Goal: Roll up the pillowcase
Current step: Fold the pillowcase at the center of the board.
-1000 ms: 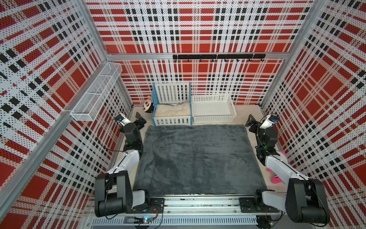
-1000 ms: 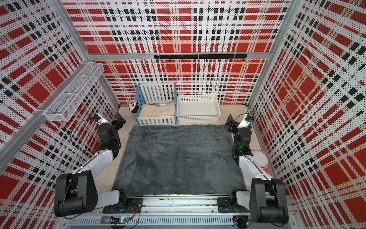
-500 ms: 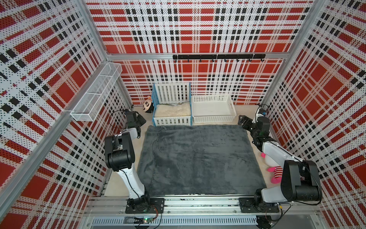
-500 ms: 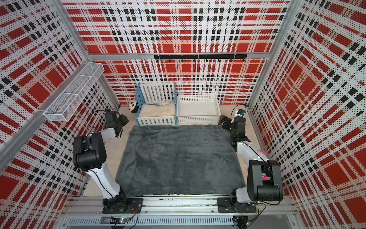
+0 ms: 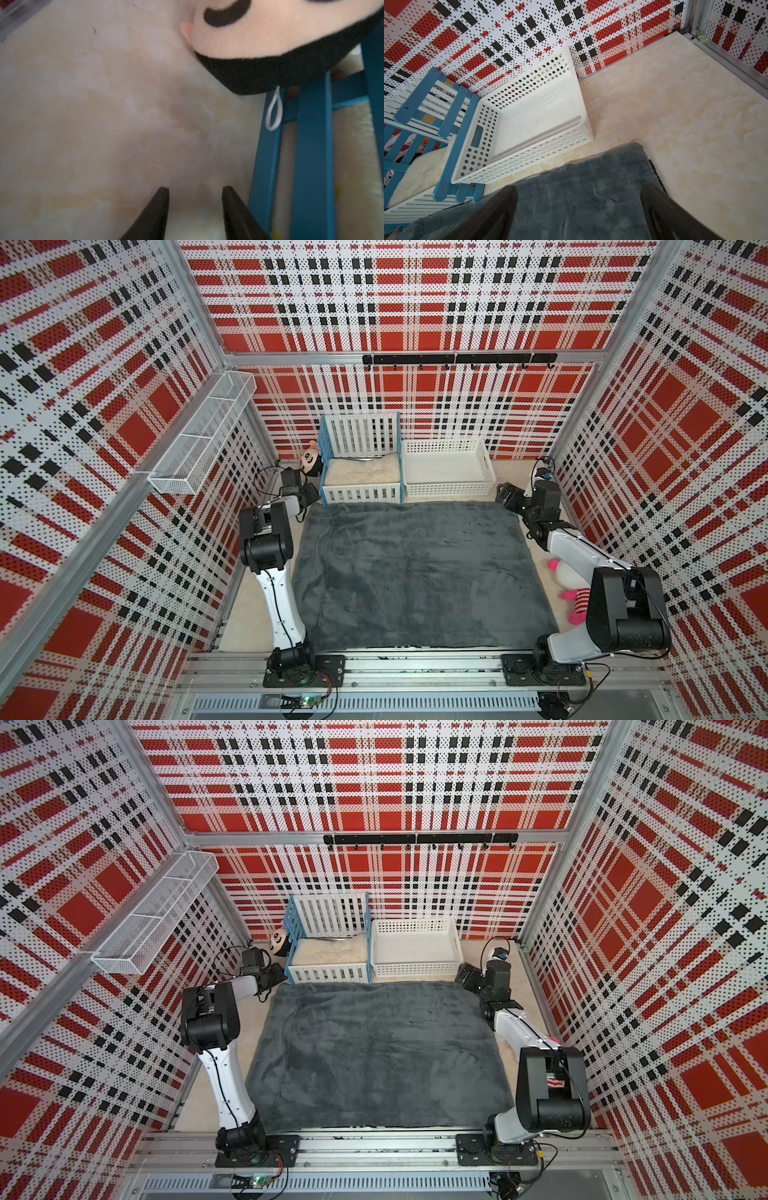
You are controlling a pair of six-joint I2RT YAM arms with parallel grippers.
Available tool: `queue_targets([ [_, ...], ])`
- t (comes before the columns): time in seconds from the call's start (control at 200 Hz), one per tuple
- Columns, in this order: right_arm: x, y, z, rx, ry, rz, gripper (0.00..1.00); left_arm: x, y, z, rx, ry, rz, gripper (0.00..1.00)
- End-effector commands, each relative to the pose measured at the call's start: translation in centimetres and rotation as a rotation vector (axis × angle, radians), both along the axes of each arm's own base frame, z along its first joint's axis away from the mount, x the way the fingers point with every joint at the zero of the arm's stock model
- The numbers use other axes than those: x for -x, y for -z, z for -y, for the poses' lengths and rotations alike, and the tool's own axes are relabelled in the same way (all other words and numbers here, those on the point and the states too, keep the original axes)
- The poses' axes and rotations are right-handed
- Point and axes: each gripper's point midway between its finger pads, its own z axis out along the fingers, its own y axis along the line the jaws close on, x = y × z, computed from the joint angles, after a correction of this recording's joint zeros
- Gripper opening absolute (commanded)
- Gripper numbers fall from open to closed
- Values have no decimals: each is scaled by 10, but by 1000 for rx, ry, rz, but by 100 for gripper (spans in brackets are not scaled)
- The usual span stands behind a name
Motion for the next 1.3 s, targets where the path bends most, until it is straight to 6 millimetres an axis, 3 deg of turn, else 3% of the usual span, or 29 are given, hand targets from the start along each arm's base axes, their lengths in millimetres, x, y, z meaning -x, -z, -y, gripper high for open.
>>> queue_targets([
  [0.0,-4,1,0,17,6,-10,100,14,23,9,9,48,-87,46],
  [0.251,-7,9,-3,10,-1,-27,100,39,22,-1,34,11,-110,44],
  [0.516,-7,18,-8,10,-12,-43,100,48,17,12,53,81,-105,44],
  [0.727,-10,25,-4,24,7,-85,100,56,30,18,39,98,-154,31],
  [0.817,-15,32,0,40,29,-134,100,56,32,20,40,104,-157,18],
  [0.922,-23,47,8,61,68,-219,79,54,31,23,44,109,-154,0],
  [1.017,-30,55,10,64,79,-262,59,55,31,24,49,107,-156,0],
  [1.293,-44,90,27,56,108,-405,51,55,3,18,57,68,-89,0],
])
